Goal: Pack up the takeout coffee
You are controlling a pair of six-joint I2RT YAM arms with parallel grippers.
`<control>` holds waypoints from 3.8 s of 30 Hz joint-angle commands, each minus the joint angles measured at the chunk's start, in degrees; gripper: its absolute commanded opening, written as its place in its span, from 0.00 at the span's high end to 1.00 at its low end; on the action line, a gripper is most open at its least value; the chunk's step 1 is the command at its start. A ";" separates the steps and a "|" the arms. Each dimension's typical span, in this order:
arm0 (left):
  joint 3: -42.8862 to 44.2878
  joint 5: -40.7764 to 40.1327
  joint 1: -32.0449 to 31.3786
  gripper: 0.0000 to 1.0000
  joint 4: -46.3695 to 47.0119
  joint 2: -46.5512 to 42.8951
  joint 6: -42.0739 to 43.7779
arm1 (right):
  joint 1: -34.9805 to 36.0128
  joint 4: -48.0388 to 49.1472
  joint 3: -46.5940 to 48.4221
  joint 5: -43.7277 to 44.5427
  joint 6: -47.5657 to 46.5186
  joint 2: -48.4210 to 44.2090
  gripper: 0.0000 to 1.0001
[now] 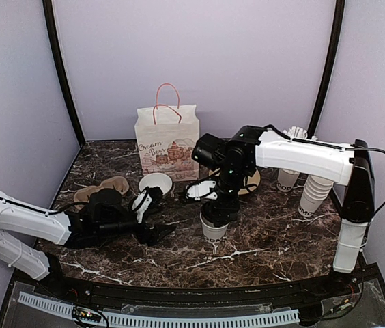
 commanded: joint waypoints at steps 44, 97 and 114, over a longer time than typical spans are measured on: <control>31.01 9.26 -0.17 0.20 -24.84 16.74 -25.62 | -29.03 14.70 -18.87 -40.81 16.75 -12.25 0.55; 29.92 11.52 4.22 0.48 -30.43 30.99 -32.52 | -26.51 16.84 -20.81 -42.56 22.20 7.83 0.84; 33.67 13.11 2.49 0.24 -24.20 18.56 -29.11 | -28.66 7.80 -15.45 -54.78 12.47 -1.33 0.48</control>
